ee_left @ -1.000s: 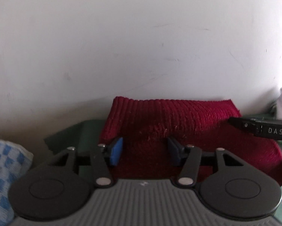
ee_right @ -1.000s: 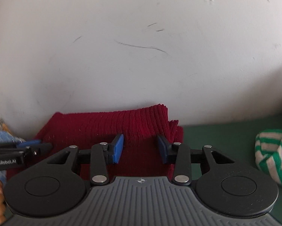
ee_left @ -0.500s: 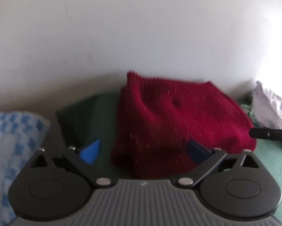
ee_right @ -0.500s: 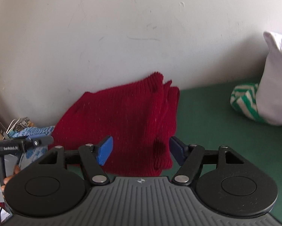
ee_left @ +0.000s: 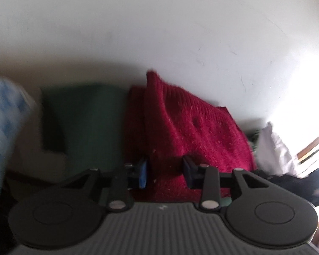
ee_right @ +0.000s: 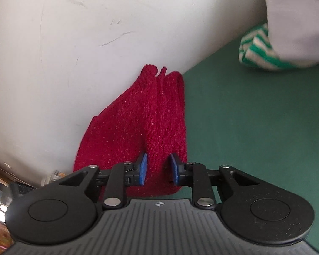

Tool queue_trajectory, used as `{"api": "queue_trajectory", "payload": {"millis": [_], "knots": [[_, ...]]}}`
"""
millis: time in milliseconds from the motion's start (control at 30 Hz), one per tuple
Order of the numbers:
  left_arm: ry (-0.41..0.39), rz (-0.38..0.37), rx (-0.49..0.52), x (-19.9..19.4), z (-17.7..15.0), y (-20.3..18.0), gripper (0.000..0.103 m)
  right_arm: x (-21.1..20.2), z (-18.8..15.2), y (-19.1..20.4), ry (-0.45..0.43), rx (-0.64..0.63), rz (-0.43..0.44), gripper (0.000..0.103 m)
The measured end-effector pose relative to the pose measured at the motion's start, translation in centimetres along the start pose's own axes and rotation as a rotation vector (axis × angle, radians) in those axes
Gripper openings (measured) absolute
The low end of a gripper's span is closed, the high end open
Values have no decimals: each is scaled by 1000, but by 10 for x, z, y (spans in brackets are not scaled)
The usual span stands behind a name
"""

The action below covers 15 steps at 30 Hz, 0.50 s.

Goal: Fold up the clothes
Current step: 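Lower the sweater onto the table and open both grippers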

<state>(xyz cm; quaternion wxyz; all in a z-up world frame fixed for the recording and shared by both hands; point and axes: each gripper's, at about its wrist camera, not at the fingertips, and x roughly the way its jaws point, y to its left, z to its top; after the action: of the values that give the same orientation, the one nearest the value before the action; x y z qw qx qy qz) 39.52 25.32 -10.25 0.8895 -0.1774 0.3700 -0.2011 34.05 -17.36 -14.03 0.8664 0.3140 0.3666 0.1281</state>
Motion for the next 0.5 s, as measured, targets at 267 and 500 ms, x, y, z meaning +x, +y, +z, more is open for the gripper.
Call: {"api": "queue_trajectory", "payload": {"millis": [267,500], "knots": [[-82,67,211,-18,-6,-65,45,-15,-23,76,-124,-402,-83,31],[-3,145,195,10,-16,-60,29,17,-18,65,-61,-247,-141,14]]}}
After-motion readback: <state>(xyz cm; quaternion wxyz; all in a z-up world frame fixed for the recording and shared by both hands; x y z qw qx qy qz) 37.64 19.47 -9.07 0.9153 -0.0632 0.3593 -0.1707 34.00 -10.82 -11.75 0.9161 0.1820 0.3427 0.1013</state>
